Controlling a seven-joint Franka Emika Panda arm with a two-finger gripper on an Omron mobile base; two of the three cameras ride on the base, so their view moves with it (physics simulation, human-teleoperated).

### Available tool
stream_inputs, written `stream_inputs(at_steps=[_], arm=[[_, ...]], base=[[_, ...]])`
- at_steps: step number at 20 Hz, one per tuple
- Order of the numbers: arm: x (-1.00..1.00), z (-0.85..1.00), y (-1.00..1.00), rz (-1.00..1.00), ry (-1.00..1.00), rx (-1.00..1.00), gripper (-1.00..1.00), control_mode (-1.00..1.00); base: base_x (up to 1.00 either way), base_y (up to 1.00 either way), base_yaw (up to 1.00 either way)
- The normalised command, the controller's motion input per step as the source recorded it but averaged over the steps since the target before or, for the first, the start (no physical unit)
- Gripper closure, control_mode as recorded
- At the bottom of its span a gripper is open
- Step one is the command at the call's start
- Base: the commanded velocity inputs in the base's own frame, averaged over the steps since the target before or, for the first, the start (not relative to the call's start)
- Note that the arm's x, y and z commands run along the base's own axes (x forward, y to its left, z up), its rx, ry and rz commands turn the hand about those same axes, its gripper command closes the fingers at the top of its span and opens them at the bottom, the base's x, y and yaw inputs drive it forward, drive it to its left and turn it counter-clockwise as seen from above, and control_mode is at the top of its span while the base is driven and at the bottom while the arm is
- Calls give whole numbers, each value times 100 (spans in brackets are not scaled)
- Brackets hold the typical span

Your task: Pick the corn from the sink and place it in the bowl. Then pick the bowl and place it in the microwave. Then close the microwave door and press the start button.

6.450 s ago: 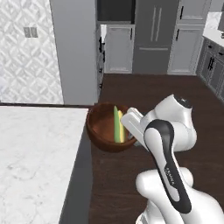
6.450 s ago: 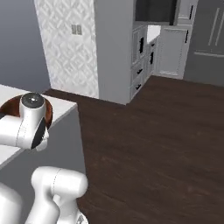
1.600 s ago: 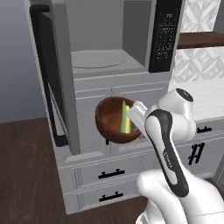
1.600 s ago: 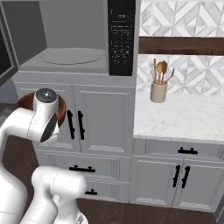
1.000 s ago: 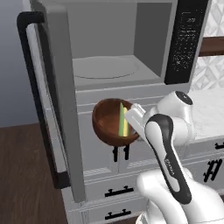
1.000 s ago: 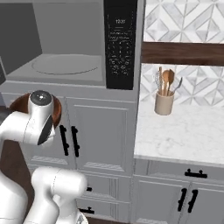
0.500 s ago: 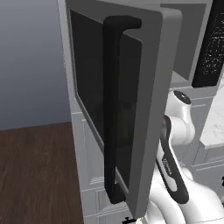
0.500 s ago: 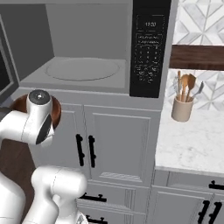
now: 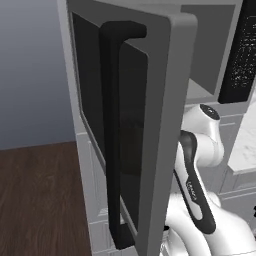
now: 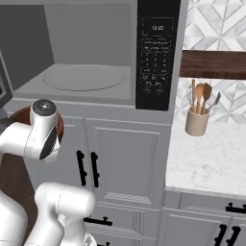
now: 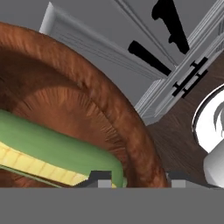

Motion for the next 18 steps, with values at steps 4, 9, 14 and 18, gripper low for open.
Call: stream_inputs(at_steps=[4, 9, 14, 18], arm=[[0, 0, 0, 0, 0, 0, 100, 100], [0, 0, 0, 0, 0, 0, 100, 100], [-38, 0, 0, 1, -6, 0, 100, -100], [-50, 31, -14, 1, -19, 3, 100, -100]], base=[[-5, -9, 0], [0, 0, 0], [-30, 0, 0], [0, 0, 0]])
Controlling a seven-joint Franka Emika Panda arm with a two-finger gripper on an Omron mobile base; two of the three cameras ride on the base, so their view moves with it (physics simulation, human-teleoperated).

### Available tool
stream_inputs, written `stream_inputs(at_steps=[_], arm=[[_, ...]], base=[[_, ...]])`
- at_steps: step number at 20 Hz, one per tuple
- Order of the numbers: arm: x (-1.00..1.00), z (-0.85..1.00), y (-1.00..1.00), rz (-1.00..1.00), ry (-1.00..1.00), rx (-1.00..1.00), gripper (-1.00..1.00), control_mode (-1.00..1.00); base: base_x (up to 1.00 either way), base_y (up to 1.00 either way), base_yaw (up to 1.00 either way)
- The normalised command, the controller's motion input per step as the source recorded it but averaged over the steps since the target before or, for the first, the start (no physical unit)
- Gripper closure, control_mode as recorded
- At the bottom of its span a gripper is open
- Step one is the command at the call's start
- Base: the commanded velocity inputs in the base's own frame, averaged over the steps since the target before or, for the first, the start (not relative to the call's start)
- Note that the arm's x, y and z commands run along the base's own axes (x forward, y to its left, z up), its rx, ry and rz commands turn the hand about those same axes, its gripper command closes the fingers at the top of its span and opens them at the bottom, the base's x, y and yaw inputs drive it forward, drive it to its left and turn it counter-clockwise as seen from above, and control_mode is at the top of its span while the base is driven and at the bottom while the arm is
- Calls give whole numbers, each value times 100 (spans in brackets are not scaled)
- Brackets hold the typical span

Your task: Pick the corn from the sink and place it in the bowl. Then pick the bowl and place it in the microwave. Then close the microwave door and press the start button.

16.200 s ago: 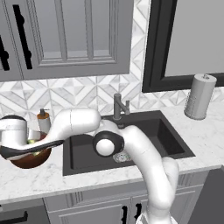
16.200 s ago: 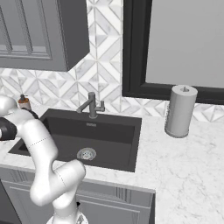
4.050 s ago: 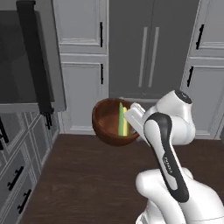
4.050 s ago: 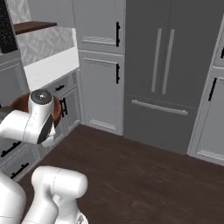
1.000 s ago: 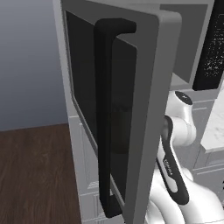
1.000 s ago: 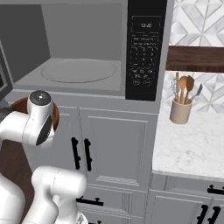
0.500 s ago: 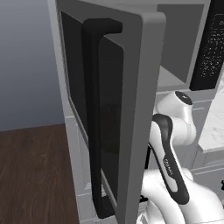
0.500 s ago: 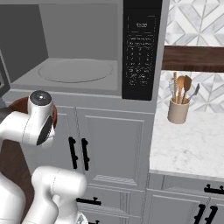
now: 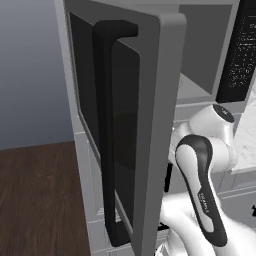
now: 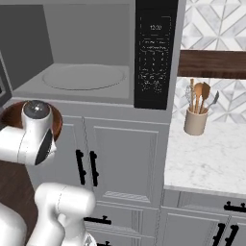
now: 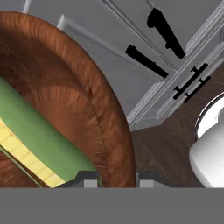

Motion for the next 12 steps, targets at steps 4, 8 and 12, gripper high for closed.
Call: stream_inputs(at_steps=[4, 8, 12], arm=[[0, 87, -52, 0, -24, 5, 100, -100], [2, 92, -56, 0, -29, 2, 100, -100], [32, 61, -58, -2, -17, 2, 100, -100]], base=[[0, 0, 0], [0, 0, 0], [0, 0, 0]])
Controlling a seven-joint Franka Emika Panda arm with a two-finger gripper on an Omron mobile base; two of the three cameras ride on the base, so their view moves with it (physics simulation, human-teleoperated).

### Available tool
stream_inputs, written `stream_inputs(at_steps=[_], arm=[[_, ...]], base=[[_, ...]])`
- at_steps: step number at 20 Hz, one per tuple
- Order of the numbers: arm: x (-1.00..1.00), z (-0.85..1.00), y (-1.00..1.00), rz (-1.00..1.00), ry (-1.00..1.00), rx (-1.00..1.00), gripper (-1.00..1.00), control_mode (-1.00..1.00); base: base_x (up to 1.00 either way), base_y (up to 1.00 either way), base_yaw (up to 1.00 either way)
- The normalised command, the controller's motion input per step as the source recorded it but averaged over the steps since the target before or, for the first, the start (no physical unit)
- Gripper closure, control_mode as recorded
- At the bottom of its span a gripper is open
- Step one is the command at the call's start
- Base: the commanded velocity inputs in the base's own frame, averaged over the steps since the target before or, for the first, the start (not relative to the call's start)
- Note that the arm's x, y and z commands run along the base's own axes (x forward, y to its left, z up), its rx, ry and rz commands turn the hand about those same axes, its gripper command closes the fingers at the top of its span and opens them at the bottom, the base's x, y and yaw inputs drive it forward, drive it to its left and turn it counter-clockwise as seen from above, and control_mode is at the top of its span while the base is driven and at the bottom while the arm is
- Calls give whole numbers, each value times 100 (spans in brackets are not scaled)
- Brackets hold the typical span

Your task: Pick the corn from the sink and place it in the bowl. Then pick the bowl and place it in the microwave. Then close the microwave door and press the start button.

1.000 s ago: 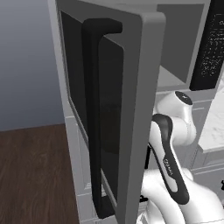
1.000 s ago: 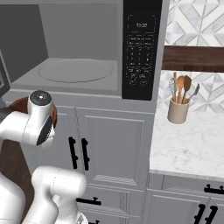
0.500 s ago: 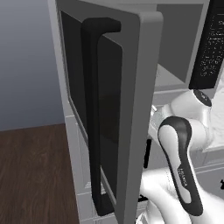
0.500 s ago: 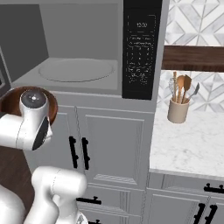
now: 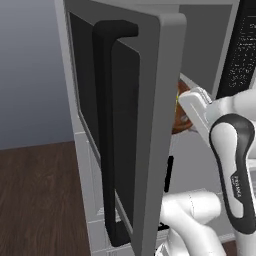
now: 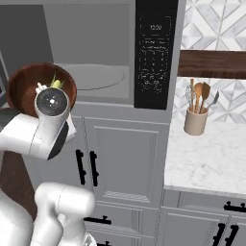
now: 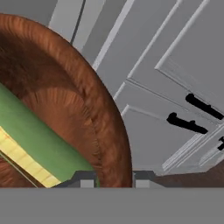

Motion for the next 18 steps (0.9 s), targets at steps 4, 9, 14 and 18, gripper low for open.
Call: stream_inputs(at_steps=[4, 9, 14, 18], arm=[[60, 48, -54, -2, -3, 1, 100, -100], [77, 50, -9, -1, 0, 0, 100, -100], [69, 40, 0, -6, 1, 0, 100, -100], [62, 0, 0, -6, 4, 0, 100, -100]], base=[[0, 0, 0], [0, 0, 0], [0, 0, 0], [0, 0, 0]])
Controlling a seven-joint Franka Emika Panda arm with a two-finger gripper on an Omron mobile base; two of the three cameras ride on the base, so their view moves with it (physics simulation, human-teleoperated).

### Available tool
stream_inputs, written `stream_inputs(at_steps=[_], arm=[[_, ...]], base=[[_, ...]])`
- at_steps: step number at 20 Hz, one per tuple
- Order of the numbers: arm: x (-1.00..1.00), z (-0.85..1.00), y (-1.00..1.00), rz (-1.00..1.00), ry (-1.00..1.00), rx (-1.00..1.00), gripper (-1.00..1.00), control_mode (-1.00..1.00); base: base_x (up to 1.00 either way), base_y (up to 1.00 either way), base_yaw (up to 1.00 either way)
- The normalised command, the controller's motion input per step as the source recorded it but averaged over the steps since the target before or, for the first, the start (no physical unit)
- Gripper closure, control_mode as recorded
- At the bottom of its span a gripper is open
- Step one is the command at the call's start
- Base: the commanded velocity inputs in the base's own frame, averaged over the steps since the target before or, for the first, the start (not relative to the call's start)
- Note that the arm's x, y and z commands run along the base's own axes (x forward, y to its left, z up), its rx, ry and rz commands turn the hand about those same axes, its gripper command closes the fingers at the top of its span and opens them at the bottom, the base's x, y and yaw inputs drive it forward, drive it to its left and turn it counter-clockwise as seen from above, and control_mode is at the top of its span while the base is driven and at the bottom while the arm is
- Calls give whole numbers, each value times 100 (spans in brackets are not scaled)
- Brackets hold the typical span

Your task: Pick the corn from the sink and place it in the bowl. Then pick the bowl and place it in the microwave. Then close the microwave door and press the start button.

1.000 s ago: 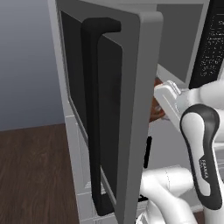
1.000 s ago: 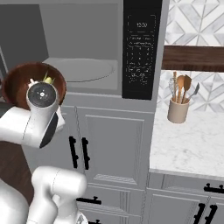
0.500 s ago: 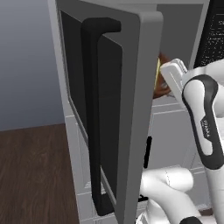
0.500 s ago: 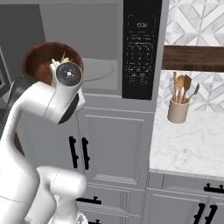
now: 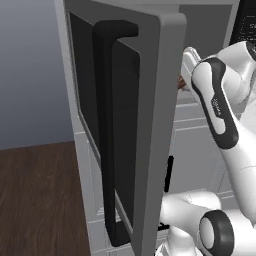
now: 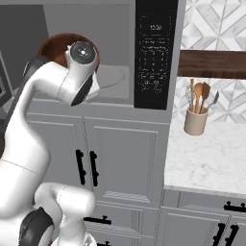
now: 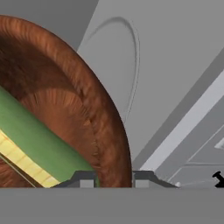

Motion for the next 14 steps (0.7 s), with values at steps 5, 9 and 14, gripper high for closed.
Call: stream_inputs(at_steps=[5, 9, 14], arm=[[37, -6, 6, -3, 1, 0, 100, -100], [25, -20, 19, 0, 0, -1, 100, -100], [25, -29, 10, 0, 0, -2, 100, -100]], base=[[0, 0, 0], [0, 0, 0], [0, 0, 0]])
